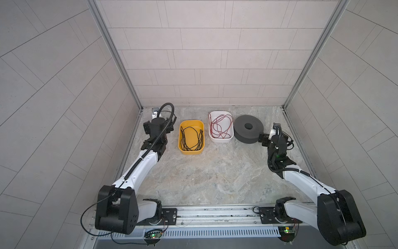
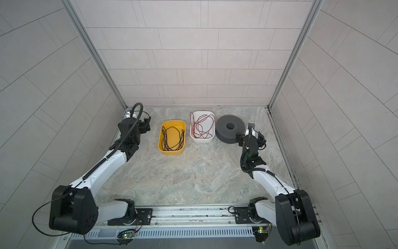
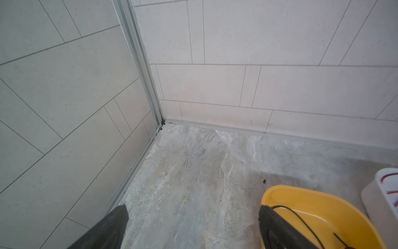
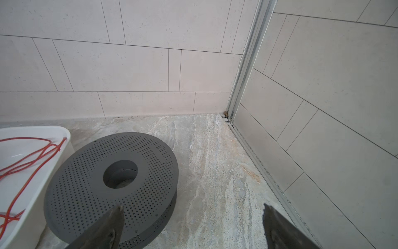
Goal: Wrap the cables
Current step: 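Reach the right gripper across into the yellow tub while the left arm rises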
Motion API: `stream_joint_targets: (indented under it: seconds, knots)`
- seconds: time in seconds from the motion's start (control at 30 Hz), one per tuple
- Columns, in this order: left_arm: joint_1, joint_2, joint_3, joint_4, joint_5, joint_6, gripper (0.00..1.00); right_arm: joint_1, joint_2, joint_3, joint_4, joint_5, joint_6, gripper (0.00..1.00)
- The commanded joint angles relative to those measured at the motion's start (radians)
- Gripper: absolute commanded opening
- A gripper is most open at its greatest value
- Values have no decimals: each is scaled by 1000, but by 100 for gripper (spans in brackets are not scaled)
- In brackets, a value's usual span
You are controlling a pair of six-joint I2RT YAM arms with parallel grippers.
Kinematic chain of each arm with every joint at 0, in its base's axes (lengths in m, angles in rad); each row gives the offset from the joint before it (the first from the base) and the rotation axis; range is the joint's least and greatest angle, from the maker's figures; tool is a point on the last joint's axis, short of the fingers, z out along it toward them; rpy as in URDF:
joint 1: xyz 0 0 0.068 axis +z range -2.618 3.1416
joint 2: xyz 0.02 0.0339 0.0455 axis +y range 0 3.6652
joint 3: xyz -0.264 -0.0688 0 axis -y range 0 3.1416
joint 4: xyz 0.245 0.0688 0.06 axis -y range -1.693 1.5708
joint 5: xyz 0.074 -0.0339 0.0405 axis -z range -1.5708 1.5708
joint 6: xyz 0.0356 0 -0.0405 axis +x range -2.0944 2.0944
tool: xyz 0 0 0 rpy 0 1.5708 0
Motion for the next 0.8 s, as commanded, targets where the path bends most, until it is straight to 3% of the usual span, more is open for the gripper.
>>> stream_joint_targets:
  seconds: [0.0, 0.13, 0.27, 0.37, 0.57, 0.77]
  knots:
    - [-7, 0, 95, -352, 125, -110, 100, 4, -8, 75, -270, -17, 170, 99]
    - [-12, 37, 250, -568, 308, -149, 100, 6, 5, 185, -434, -130, 276, 99]
    - [-18, 11, 291, -635, 448, -183, 100, 5, 11, 249, -551, -206, 321, 99]
    - [-46, -26, 299, -658, 494, -198, 100, 5, 11, 266, -569, -293, 348, 99]
    - [-49, -57, 226, -669, 722, -312, 100, -40, 33, 245, -545, -389, 442, 93]
    - [-58, -118, 134, -645, 720, -301, 100, -166, 67, 149, -333, -629, 596, 87]
